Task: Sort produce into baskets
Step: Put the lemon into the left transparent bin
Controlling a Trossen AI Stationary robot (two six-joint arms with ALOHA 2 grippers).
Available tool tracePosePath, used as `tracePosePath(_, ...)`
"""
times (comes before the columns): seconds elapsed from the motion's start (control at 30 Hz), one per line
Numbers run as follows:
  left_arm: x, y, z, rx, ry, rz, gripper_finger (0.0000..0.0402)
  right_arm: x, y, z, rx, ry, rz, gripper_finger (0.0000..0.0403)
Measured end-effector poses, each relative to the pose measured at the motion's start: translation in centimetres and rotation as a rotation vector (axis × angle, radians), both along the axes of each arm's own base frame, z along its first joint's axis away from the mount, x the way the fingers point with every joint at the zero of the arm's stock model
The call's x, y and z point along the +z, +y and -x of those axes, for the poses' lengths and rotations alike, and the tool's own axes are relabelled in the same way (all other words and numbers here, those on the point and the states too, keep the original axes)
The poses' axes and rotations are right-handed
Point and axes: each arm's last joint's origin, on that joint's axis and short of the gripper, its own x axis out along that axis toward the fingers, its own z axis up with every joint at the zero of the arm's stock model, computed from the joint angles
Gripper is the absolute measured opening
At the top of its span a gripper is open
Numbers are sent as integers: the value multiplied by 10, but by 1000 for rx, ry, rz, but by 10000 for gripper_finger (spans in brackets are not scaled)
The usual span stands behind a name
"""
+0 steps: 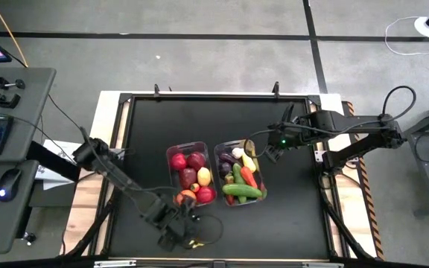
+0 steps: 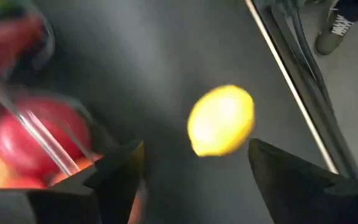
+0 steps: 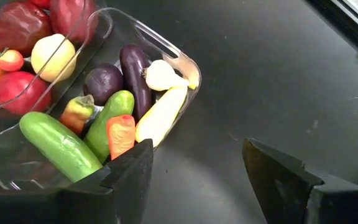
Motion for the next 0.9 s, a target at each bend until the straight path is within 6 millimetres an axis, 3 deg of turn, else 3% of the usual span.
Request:
tracePosePath(0.2,-9,0,-16,-166,-64,-11,287,0,0,0,-2,3,2,241)
tracePosePath(0.57,-48,-24,-14,-477,-16,-137,287,0,0,0,-56,-10,-15,241)
tracePosePath(0.9,-51,-27,-15,-532,-15,-118,287,0,-2,0,-125,-31,14,241)
